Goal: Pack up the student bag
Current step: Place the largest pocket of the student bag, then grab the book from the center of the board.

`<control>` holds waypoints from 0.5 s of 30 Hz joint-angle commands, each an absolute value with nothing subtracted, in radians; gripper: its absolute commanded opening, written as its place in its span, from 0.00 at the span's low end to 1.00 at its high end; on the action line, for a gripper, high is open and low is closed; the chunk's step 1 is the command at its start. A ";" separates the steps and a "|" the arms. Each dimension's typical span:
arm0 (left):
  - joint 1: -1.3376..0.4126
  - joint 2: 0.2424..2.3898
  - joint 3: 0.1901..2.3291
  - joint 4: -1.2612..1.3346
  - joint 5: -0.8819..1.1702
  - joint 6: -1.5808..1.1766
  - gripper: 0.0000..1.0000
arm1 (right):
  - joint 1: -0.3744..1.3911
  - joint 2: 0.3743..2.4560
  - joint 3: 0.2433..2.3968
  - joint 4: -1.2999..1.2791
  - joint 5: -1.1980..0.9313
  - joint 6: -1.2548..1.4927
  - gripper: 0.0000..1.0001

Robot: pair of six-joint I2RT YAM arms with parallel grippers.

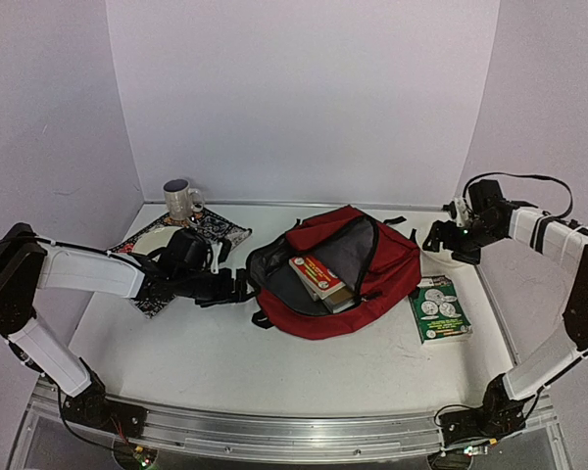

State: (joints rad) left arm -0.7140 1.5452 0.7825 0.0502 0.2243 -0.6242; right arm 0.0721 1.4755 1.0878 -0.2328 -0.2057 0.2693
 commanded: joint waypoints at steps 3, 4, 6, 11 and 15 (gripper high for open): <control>-0.742 1.495 0.736 0.053 0.260 -0.562 0.95 | -0.060 1.554 1.003 -0.237 -0.164 0.320 0.85; -0.747 1.485 0.728 0.052 0.257 -0.557 0.95 | -0.072 1.570 0.997 -0.233 -0.159 0.321 0.84; -0.753 1.469 0.712 0.050 0.252 -0.550 0.94 | -0.085 1.609 0.990 -0.228 -0.153 0.322 0.84; -0.758 1.457 0.700 0.045 0.247 -0.545 0.94 | -0.086 1.698 0.973 -0.210 -0.139 0.320 0.84; -0.760 1.458 0.708 0.044 0.249 -0.537 0.94 | -0.086 1.749 0.969 -0.197 -0.230 0.293 0.77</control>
